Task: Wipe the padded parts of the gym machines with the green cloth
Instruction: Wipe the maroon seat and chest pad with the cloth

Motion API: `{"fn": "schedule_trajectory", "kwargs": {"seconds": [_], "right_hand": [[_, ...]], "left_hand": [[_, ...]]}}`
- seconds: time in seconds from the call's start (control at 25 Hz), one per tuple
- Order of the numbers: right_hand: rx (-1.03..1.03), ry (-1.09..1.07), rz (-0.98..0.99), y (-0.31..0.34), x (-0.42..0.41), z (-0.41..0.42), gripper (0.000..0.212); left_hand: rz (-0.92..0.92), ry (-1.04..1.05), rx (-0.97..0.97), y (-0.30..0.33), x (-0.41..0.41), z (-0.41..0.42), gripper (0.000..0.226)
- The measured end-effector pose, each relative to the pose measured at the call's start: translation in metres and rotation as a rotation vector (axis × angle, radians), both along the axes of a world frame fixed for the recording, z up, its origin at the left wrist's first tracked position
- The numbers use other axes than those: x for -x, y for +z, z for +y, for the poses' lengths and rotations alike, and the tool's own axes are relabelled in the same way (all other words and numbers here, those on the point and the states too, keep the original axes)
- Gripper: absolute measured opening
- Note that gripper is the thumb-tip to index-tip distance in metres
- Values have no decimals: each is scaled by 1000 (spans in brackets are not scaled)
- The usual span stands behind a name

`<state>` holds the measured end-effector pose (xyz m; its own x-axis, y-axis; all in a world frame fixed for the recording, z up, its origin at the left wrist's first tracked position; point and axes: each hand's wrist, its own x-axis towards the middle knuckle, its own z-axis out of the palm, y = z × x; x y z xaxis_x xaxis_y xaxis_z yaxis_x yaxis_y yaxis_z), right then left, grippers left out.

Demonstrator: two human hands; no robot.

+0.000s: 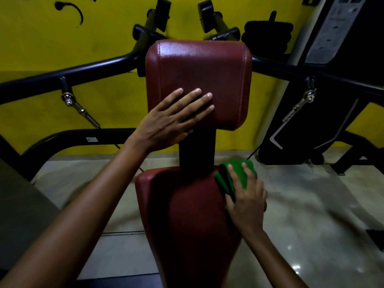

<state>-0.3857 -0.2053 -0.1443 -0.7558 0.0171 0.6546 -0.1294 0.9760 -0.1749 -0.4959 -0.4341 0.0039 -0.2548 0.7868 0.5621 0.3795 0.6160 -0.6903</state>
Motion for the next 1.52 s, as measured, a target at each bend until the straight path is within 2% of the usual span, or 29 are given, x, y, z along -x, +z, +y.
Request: {"fn": "schedule_trajectory", "kwargs": {"seconds": [0.12, 0.2, 0.28, 0.32, 0.48, 0.6, 0.72, 0.76, 0.8, 0.88, 0.96, 1.12, 1.24, 1.36, 1.4, 1.44, 1.52], "right_hand": [[-159, 183, 34, 15, 18, -43, 87], [-241, 314, 68, 22, 21, -81, 61], [-343, 431, 82, 26, 23, -117, 23], [-399, 482, 76, 28, 24, -134, 19], [-649, 588, 125, 14, 25, -178, 32], [-824, 633, 163, -10, 9, -186, 32], [-1153, 689, -28, -34, -21, -191, 32], [-1193, 688, -47, -31, -25, -194, 31], [-1166, 684, -57, -22, -24, -197, 30], [-919, 710, 24, -7, -4, -193, 28], [-796, 689, 27, 1, 9, -175, 36], [-928, 838, 18, -25, -11, -139, 45], [-967, 877, 5, -8, -7, -123, 28], [-622, 700, 165, -6, 8, -99, 41], [-575, 632, 210, -15, 5, -89, 45], [-612, 621, 251, -25, 0, -79, 48], [-835, 765, 290, -41, -7, -58, 47]], "left_hand": [[-17, -5, 31, 3, 4, -10, 63], [-32, -16, 28, 3, 4, -11, 62], [-45, -23, 19, 3, 4, -10, 62], [-49, -23, 13, 3, 4, -10, 62], [-64, -15, 9, 4, 2, -10, 62], [-70, -6, 18, 4, 1, -10, 62], [-83, 3, 15, 4, 0, -10, 58], [-87, 7, 13, 4, -1, -10, 57], [-89, 14, 15, 4, -2, -9, 57], [-90, 23, 17, 4, -2, -9, 58], [-98, 31, 11, 3, -3, -9, 59], [-121, 28, 7, 3, -5, -7, 60], [-164, 28, -13, 1, -10, -7, 59], [-248, -23, -53, -19, -21, -27, 54], [-297, -42, -90, -31, -27, -37, 52], [-362, -57, -136, -47, -33, -46, 49], [-506, -72, -210, -82, -46, -60, 44]]}}
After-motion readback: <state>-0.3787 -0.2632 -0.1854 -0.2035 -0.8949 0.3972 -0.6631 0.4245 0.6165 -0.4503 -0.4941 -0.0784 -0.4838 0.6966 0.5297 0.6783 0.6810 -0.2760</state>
